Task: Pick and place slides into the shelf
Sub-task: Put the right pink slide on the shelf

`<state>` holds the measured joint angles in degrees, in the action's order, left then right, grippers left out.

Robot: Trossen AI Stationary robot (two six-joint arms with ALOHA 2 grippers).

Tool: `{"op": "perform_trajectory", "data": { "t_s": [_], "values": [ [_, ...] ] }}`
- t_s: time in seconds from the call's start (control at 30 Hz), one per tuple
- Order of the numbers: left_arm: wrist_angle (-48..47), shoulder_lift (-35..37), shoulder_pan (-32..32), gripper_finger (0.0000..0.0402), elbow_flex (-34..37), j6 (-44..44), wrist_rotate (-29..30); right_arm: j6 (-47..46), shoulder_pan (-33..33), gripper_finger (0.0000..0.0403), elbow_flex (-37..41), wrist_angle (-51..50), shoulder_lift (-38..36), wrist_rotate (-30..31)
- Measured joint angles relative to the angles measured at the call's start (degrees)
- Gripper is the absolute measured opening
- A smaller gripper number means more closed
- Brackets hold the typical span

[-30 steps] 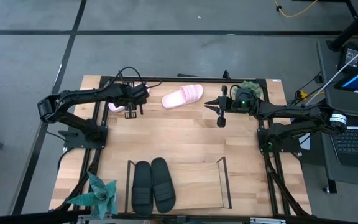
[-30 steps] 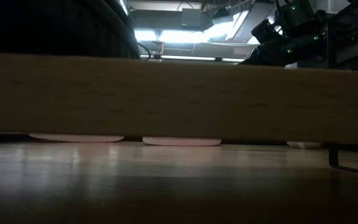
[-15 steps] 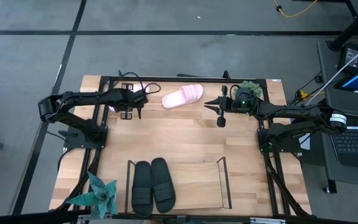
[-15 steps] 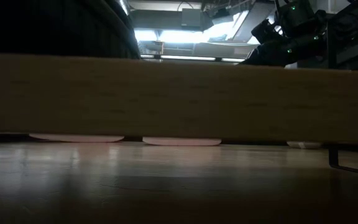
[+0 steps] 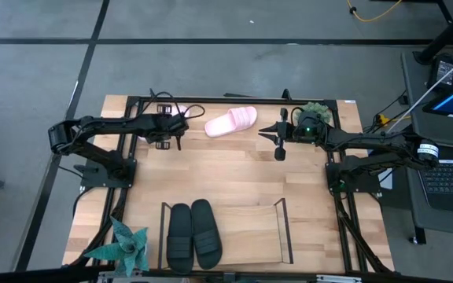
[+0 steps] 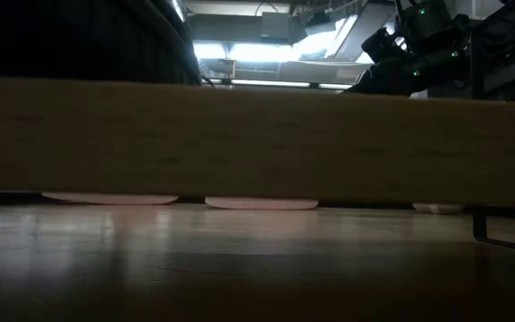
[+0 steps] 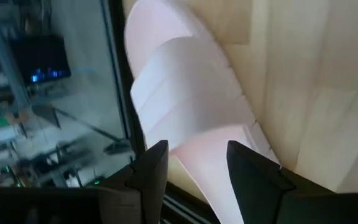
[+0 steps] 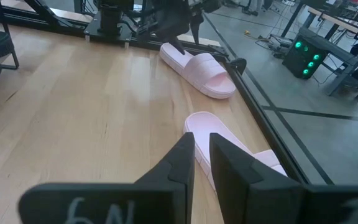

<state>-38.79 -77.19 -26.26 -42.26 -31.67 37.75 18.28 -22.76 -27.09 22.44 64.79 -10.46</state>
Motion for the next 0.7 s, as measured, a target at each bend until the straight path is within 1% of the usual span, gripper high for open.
{"op": "perform_trajectory", "data": {
  "t_s": [0.1,0.3,0.43,0.6,0.7],
  "values": [
    [0.00,0.00,0.00,0.0157,0.00,-3.04,-0.24,0.00,0.01,0.0053,0.00,0.01,0.00,0.00],
    [0.01,-0.02,-0.14,0.0157,0.00,-3.68,-0.21,0.00,0.00,0.0053,0.00,0.01,0.00,0.00],
    [0.34,-0.07,-0.46,0.0157,0.60,-6.08,-0.11,0.00,0.00,0.0053,0.00,0.02,0.00,0.00],
    [3.65,-0.09,-0.48,0.0157,2.63,-6.74,0.60,0.00,0.01,0.0053,0.00,0.02,0.00,-0.02],
    [6.00,-0.09,-0.49,0.0157,3.70,-8.94,1.00,0.00,0.01,0.0053,0.00,0.02,0.00,-0.02]
  ]
}}
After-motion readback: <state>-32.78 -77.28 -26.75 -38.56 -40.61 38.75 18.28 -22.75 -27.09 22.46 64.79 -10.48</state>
